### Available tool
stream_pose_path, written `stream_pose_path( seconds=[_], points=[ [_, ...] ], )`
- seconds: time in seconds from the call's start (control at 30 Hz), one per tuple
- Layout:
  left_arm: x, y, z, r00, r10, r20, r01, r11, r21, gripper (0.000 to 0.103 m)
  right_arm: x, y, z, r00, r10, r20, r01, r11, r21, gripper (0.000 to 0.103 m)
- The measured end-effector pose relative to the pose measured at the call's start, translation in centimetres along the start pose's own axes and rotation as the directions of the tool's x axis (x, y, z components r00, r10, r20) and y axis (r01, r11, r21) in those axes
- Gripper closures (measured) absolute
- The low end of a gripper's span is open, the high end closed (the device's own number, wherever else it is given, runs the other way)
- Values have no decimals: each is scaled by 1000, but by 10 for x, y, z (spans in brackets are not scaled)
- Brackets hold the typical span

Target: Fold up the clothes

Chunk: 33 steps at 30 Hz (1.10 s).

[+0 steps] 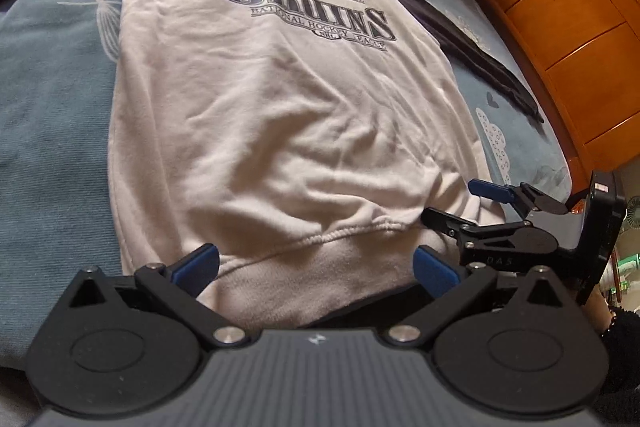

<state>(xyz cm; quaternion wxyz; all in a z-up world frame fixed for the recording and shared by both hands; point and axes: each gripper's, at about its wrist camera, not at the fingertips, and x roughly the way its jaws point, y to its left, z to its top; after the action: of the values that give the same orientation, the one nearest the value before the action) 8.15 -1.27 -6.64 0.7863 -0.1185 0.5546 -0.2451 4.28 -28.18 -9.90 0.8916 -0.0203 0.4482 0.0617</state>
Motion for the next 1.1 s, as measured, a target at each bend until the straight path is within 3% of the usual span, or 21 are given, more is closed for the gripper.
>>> stream_pose_path(
  seconds=[0.2,0.33,0.5,0.67,0.87,1.03,1.1],
  points=[
    [4,-5,3,999,34,-20,-33,999,31,1,1,1,0,1000,-7,4,7,1000,-2,0],
    [-3,1,32,996,59,66,-62,997,36,1,2,2,1,1000,-15,8,15,1000,-7,0],
    [12,33,53,995,66,75,-61,996,-71,1,3,3,0,1000,-21,10,21,1000,-4,0],
    [1,49,37,995,5,97,8,991,-136,1,3,3,0,1000,-23,18,24,1000,-5,0],
    [-5,61,56,980,-23,198,53,988,-148,1,5,4,3,1000,-27,10,27,1000,-4,0],
    [5,72,60,981,43,191,-11,986,-164,1,5,4,3,1000,-30,7,30,1000,-1,0],
    [-1,73,61,984,20,175,8,987,-160,1,5,4,3,999,-32,7,32,1000,0,0]
  ],
)
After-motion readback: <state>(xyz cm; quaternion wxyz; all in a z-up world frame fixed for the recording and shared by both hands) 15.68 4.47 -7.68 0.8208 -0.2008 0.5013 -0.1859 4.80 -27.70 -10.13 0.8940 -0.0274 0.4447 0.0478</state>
